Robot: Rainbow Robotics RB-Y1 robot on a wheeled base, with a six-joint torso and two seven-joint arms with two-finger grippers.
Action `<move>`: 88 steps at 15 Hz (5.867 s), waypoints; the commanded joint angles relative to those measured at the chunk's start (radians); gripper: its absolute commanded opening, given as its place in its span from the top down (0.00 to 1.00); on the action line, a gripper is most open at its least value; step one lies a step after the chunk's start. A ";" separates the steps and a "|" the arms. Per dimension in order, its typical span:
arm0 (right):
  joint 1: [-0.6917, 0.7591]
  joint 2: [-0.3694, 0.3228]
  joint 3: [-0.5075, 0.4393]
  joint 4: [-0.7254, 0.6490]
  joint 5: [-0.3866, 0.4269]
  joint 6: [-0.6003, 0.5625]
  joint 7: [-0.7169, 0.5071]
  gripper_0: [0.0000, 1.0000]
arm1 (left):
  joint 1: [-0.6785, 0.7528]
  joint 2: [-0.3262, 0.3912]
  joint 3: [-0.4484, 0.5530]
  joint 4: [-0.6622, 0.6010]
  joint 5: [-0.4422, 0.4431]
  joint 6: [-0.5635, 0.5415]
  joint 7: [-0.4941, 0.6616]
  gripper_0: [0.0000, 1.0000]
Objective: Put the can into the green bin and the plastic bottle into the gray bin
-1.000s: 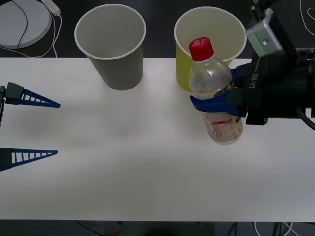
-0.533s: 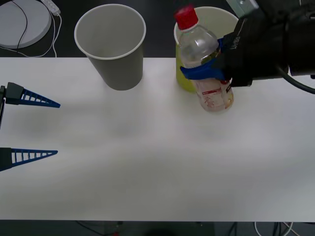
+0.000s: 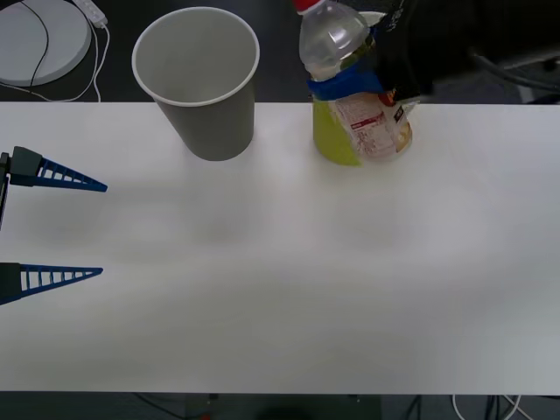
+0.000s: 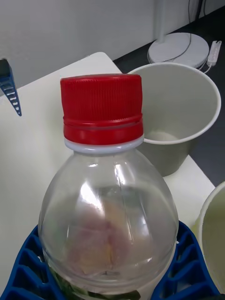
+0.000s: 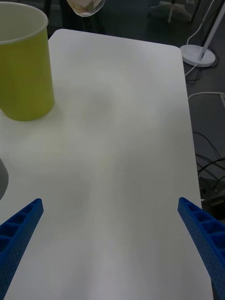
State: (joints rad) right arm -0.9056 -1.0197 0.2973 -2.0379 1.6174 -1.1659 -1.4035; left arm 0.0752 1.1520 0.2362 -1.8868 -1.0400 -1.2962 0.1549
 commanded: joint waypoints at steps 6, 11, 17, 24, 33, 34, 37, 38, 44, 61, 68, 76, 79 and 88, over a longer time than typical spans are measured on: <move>-0.295 0.124 0.124 0.229 0.093 -0.166 0.000 1.00 | 0.000 0.000 0.000 0.000 0.000 0.000 0.000 0.00; -0.441 0.234 0.177 0.410 0.188 -0.259 0.000 1.00 | 0.000 0.000 0.000 0.000 0.000 0.000 0.000 0.00; -0.611 0.345 0.246 0.637 0.259 -0.287 -0.071 1.00 | 0.000 0.000 0.000 0.000 0.000 0.000 0.000 0.00; -0.754 0.497 0.264 0.915 0.395 -0.285 -0.071 1.00 | 0.000 0.000 0.000 0.000 0.000 0.000 0.000 0.00; -0.863 0.676 0.284 1.210 0.536 -0.173 -0.071 1.00 | 0.000 0.000 0.000 0.000 0.000 0.000 0.000 0.00; -0.871 0.691 0.286 1.239 0.541 -0.155 -0.071 1.00 | 0.000 0.000 0.000 0.000 0.000 0.000 0.000 0.00; -0.894 0.733 0.313 1.320 0.539 -0.077 -0.071 1.00 | 0.000 0.000 0.000 0.000 0.000 0.000 0.000 0.00; -0.895 0.742 0.319 1.335 0.539 -0.057 -0.071 1.00 | 0.000 0.000 0.000 0.000 0.000 0.000 0.000 0.00; -0.921 0.790 0.333 1.400 0.519 0.055 -0.071 1.00 | 0.000 0.000 0.000 0.000 0.000 0.000 0.000 0.00; -0.921 0.831 0.440 1.530 0.329 0.336 -0.035 0.00 | 0.000 0.000 0.000 0.000 0.000 0.000 0.000 0.00; -0.921 0.831 0.442 1.532 0.328 0.336 -0.032 0.00 | 0.000 0.000 0.000 0.000 0.000 0.000 0.000 0.00; -0.904 0.780 0.413 1.481 0.302 0.241 0.061 0.00 | 0.000 0.000 0.000 0.000 0.000 0.000 0.000 0.00; -0.862 0.699 0.411 1.340 0.279 0.150 0.061 0.00 | 0.000 0.000 0.000 0.000 0.000 0.000 0.000 0.00; -0.687 0.414 0.410 0.874 0.084 0.015 0.060 0.00 | 0.000 0.000 0.000 0.000 0.000 0.000 0.000 0.00</move>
State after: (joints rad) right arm -1.6075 -0.5845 0.7072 -1.1288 1.7155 -1.1500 -1.3437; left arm 0.0752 1.1520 0.2362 -1.8868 -1.0400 -1.2962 0.1549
